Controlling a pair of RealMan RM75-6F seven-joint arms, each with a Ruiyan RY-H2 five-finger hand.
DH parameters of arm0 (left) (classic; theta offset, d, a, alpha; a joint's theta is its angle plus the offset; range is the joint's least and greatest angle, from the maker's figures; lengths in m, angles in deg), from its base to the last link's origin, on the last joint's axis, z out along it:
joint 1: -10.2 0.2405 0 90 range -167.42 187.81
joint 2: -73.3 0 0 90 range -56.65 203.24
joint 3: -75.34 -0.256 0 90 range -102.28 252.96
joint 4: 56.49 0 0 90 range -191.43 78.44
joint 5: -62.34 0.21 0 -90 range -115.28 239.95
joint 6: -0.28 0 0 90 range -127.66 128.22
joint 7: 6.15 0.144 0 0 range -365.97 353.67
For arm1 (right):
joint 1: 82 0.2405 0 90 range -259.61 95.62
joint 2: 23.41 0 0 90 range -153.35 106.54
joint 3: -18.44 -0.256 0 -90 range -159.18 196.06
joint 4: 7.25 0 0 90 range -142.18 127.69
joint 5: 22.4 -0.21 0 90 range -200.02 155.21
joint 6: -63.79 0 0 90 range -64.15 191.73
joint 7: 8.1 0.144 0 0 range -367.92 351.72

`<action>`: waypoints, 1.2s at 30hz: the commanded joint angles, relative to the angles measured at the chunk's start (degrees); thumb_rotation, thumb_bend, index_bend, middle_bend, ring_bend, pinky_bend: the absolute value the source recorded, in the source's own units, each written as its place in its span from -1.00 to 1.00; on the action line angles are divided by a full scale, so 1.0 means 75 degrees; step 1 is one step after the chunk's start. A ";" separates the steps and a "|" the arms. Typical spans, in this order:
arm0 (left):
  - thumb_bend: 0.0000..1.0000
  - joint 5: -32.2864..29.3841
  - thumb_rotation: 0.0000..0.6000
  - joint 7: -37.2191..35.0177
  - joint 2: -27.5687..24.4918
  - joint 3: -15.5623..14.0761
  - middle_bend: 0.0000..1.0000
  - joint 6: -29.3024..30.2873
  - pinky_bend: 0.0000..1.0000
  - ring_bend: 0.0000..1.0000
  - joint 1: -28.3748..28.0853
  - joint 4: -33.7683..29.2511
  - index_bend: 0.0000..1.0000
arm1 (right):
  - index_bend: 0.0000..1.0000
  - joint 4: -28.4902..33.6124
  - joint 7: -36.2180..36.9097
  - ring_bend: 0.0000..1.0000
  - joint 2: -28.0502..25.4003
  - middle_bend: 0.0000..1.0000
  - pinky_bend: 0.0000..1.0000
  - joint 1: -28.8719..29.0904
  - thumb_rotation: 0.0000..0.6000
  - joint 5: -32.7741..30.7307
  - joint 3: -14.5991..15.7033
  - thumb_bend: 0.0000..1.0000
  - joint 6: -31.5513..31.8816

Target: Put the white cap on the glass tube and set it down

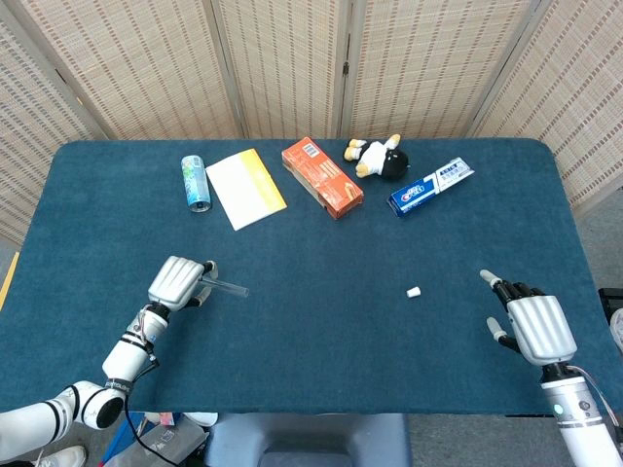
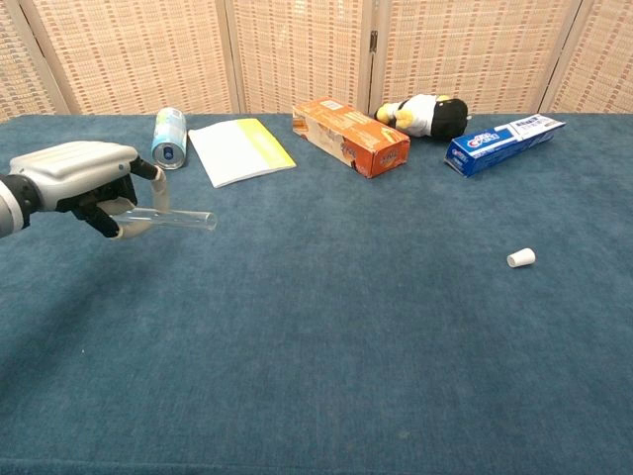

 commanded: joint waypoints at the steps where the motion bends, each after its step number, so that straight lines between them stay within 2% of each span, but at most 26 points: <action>1: -0.21 -0.0043 1.00 0.0064 -0.0142 0.0021 0.91 0.0022 1.00 0.87 0.0075 -0.0248 0.27 | -0.70 0.0078 -0.0360 0.47 0.0123 0.28 0.83 0.0445 1.00 -0.0296 -0.0118 0.08 -0.0667; 4: -0.21 -0.0136 1.00 0.0190 -0.0193 0.0065 0.91 0.0040 1.00 0.87 0.0117 -0.0370 0.27 | -0.69 0.0062 -0.0573 0.78 0.0208 0.63 1.00 0.0806 1.00 -0.0663 -0.0184 0.30 -0.1319; 7: -0.21 -0.0241 1.00 0.0322 -0.0220 0.0110 0.91 0.0053 1.00 0.87 0.0151 -0.0459 0.27 | -0.64 -0.0031 -0.0767 0.96 0.0362 0.82 1.00 0.1151 1.00 -0.1074 -0.0247 0.52 -0.1907; 14: -0.21 -0.0405 1.00 0.0560 -0.0266 0.0138 0.92 0.0061 1.00 0.88 0.0230 -0.0646 0.27 | -0.60 -0.0565 -0.0844 1.00 0.0854 1.00 1.00 0.1693 1.00 -0.1936 -0.0267 0.95 -0.2866; 25: -0.21 -0.0435 1.00 0.0694 -0.0251 0.0148 0.93 0.0056 1.00 0.89 0.0286 -0.0753 0.29 | -0.59 -0.1342 -0.0849 1.00 0.1399 1.00 1.00 0.2203 1.00 -0.2844 -0.0174 1.00 -0.3620; 36: -0.21 -0.0518 1.00 0.0870 -0.0259 0.0192 0.93 0.0044 1.00 0.89 0.0301 -0.0871 0.28 | -0.59 -0.1862 -0.0470 1.00 0.1791 1.00 1.00 0.2439 1.00 -0.2905 -0.0034 1.00 -0.3864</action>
